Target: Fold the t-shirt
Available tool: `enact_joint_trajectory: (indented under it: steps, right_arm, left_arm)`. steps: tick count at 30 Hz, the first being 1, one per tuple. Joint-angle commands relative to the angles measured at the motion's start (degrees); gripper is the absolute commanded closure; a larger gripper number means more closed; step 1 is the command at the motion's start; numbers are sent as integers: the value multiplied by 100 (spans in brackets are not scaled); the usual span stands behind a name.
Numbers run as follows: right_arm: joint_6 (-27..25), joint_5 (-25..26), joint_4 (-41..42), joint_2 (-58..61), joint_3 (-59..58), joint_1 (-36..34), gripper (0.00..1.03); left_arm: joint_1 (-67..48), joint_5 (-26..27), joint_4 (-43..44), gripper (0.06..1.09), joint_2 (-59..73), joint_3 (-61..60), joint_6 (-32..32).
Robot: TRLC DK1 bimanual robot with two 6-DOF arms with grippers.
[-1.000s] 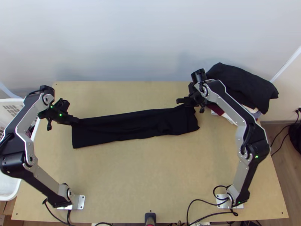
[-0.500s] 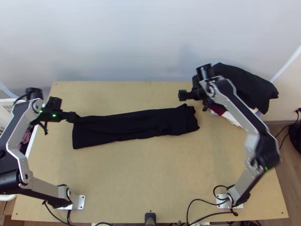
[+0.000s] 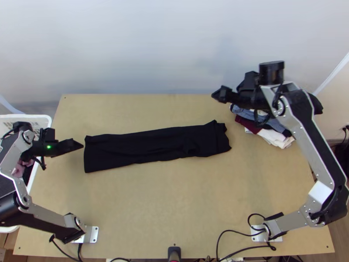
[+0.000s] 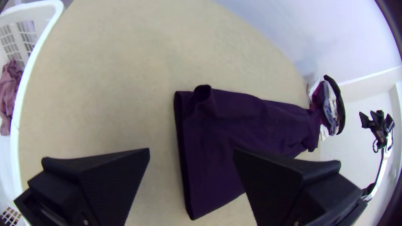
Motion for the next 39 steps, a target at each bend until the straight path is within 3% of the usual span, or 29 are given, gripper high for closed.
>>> enact_joint_trajectory:
  steps: [1,16,26,28,30,33,34,39]
  right_arm:
    - [383,-210,-79,52,403,-117,3]
    - [418,-289,-167,192,657,-214,3]
    - [427,-289,-167,219,701,-170,3]
    - [427,-289,-167,210,693,-179,3]
    - [427,-289,-167,184,675,-179,3]
    - [427,-289,-176,166,640,-179,3]
    - [427,-289,-176,157,631,-197,3]
    - [418,-289,-176,131,570,-214,3]
  left_arm:
    - [66,174,-20,12,268,-268,135]
    - [-338,402,261,12,752,-602,74]
    - [-1551,464,964,13,550,-751,-963]
    - [-1665,455,1210,23,523,-777,-1174]
    - [-1700,455,1325,44,471,-804,-1262]
    - [-1674,411,1360,99,462,-786,-1315]
    - [-1604,393,1360,105,462,-786,-1315]
    - [-813,367,1193,105,453,-760,-884]
